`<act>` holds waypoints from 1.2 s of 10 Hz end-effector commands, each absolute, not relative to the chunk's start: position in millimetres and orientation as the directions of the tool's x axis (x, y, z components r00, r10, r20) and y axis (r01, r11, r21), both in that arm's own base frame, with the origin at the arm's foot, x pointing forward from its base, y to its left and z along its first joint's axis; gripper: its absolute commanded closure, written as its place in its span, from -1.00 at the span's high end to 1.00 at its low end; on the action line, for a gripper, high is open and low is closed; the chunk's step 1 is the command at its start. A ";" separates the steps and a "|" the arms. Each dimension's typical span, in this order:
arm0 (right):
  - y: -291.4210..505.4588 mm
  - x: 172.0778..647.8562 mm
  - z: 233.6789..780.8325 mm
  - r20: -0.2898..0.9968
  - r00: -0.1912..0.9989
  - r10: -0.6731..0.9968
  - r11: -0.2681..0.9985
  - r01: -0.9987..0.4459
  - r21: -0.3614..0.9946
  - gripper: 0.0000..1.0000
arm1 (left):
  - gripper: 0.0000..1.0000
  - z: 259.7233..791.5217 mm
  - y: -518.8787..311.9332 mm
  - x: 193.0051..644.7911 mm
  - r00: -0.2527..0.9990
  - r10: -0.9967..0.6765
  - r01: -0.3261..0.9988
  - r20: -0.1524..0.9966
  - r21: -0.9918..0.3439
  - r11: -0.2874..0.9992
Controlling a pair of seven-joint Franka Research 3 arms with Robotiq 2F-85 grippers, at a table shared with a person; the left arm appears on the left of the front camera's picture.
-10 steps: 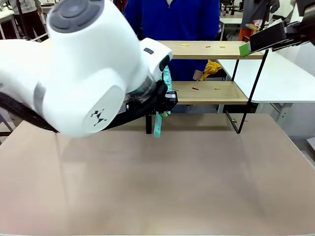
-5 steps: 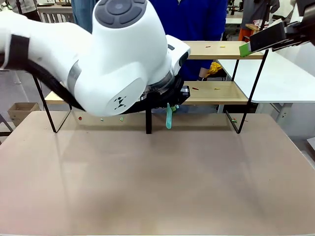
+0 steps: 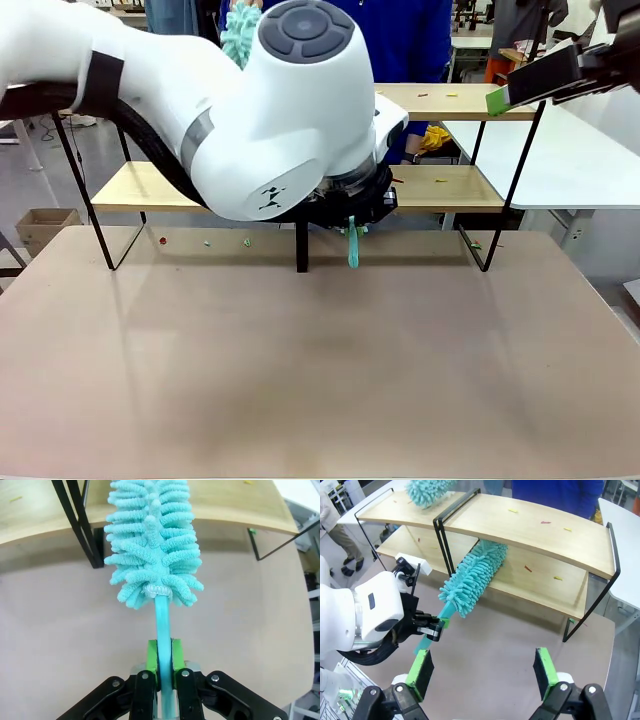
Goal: Clean the shelves.
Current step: Clean a randomly selected level of the Shelf with the Duster.
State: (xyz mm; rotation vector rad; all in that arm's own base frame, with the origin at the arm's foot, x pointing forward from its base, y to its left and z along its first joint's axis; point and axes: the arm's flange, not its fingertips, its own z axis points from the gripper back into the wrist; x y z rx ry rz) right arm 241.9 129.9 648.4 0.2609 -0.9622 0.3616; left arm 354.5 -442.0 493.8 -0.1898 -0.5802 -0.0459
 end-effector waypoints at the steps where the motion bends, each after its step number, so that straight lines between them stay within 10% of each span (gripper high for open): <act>1: 130.4 241.7 648.6 0.835 0.523 0.172 0.914 -0.401 0.063 1.00 | -0.74 486.8 -475.4 374.5 0.820 0.050 0.044 0.570 -0.150 0.988; 12: 130.4 241.7 648.6 0.835 0.523 0.172 0.914 -0.401 0.063 1.00 | -0.74 491.9 -468.7 367.5 0.887 -0.053 0.190 0.458 -0.259 0.947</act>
